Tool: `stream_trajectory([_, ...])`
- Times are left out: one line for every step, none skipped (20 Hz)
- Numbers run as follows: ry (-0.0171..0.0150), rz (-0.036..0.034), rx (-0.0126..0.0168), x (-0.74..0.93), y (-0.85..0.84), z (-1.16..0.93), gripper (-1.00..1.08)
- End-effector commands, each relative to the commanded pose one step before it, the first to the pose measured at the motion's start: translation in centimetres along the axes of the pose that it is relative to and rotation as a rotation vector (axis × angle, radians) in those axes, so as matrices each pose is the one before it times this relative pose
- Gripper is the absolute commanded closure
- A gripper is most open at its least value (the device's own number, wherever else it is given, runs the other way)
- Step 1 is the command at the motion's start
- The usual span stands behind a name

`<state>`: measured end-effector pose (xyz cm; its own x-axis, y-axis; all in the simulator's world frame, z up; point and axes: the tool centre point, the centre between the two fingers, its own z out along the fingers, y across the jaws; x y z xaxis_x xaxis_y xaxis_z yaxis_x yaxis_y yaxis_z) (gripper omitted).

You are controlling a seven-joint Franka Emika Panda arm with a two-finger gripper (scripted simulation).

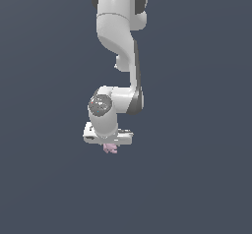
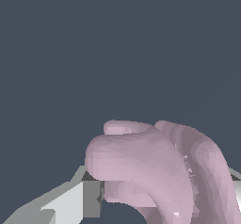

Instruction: Pick up the object and move it to a goal position.

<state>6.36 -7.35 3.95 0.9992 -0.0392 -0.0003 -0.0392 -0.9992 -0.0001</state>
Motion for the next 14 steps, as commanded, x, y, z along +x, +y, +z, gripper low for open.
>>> stream_trajectory([0.00031, 0.00002, -0.00004, 0.012, 0.002, -0.015, 1.08])
stream_trajectory([0.00000, 0.00000, 0.00000, -0.008, 0.001, -0.004, 1.08])
stream_trajectory([0.00000, 0.00000, 0.00000, -0.008, 0.004, -0.022, 1.08])
stream_trajectory([0.00000, 0.00000, 0.00000, -0.024, 0.011, -0.065, 1.08])
stream_trajectory([0.00000, 0.00000, 0.00000, -0.040, 0.019, -0.108, 1.08])
stream_trajectory([0.00000, 0.00000, 0.00000, -0.056, 0.027, -0.152, 1.08])
stream_trajectory([0.00000, 0.00000, 0.00000, -0.072, 0.035, -0.196, 1.08])
stream_trajectory([0.00000, 0.00000, 0.00000, -0.088, 0.043, -0.241, 1.08])
stream_trajectory([0.00000, 0.00000, 0.00000, -0.104, 0.050, -0.286, 1.08])
stream_trajectory([0.00000, 0.00000, 0.00000, -0.121, 0.058, -0.331, 1.08])
stream_trajectory([0.00000, 0.00000, 0.00000, -0.137, 0.067, -0.377, 1.08])
stream_trajectory([0.00000, 0.00000, 0.00000, -0.154, 0.075, -0.424, 1.08])
stream_trajectory([0.00000, 0.00000, 0.00000, -0.171, 0.083, -0.472, 1.08])
stream_trajectory([0.00000, 0.00000, 0.00000, -0.189, 0.092, -0.520, 1.08])
